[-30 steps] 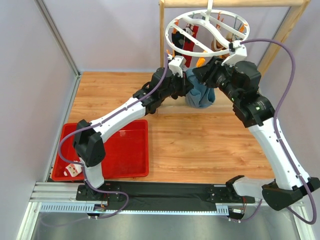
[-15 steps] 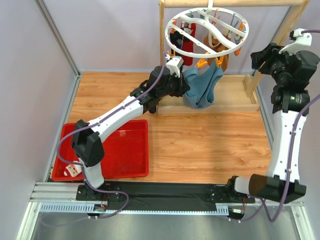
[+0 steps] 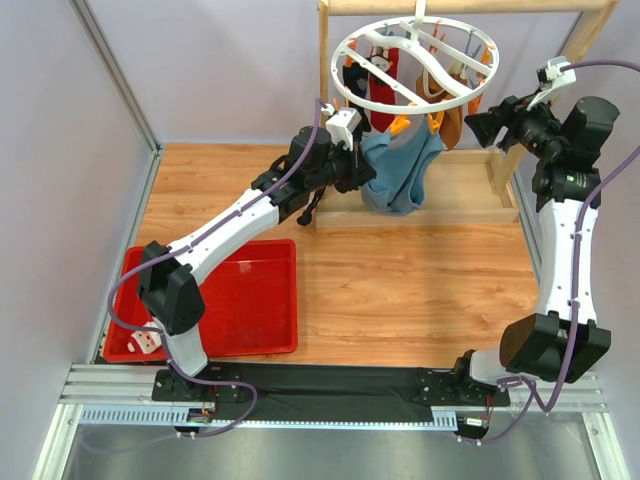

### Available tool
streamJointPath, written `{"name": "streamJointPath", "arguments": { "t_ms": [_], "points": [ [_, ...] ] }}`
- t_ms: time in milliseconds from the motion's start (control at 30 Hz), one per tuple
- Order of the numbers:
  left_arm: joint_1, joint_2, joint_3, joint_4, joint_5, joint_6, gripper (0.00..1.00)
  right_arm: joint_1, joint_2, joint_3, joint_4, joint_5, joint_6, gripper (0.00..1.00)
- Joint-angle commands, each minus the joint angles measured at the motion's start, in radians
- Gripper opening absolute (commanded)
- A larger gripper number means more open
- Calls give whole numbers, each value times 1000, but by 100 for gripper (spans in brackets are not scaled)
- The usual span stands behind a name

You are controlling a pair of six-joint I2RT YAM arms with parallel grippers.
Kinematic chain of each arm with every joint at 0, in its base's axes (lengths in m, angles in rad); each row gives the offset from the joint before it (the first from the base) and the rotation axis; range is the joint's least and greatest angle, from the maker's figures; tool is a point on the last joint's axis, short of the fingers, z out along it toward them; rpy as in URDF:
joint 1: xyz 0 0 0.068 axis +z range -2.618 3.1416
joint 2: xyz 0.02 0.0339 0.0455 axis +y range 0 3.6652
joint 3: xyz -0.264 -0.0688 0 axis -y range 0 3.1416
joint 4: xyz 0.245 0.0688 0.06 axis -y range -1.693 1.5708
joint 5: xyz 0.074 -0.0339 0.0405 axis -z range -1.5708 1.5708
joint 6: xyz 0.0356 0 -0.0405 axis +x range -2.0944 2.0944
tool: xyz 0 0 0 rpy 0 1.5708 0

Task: Clip the socks to the hanger
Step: Open the clamp at the hanger.

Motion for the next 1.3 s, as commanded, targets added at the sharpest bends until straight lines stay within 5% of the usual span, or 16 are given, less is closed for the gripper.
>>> {"name": "streamJointPath", "arguments": {
  "t_ms": [0,567,800,933,1067,1133,1200,1267],
  "points": [
    [5,-54,51,21,34,-15,0,19,14,47,68,-69,-56,63],
    [17,-66,50,20,51,-26,0,56,111,171,111,-105,-38,50],
    [26,-70,47,17,61,-35,0,69,115,154,141,-124,3,29],
    [37,-78,44,-3,61,-37,0,82,99,128,184,-104,65,4],
    [65,-97,50,-43,72,-55,32,85,89,174,88,-20,158,0],
    [86,-113,54,-87,77,-58,63,95,77,200,-28,54,188,0],
    [98,-144,67,-129,75,-43,76,108,57,216,-94,118,191,0],
    [103,-176,67,-195,75,-14,79,135,22,216,-176,173,166,0]
  ]
}}
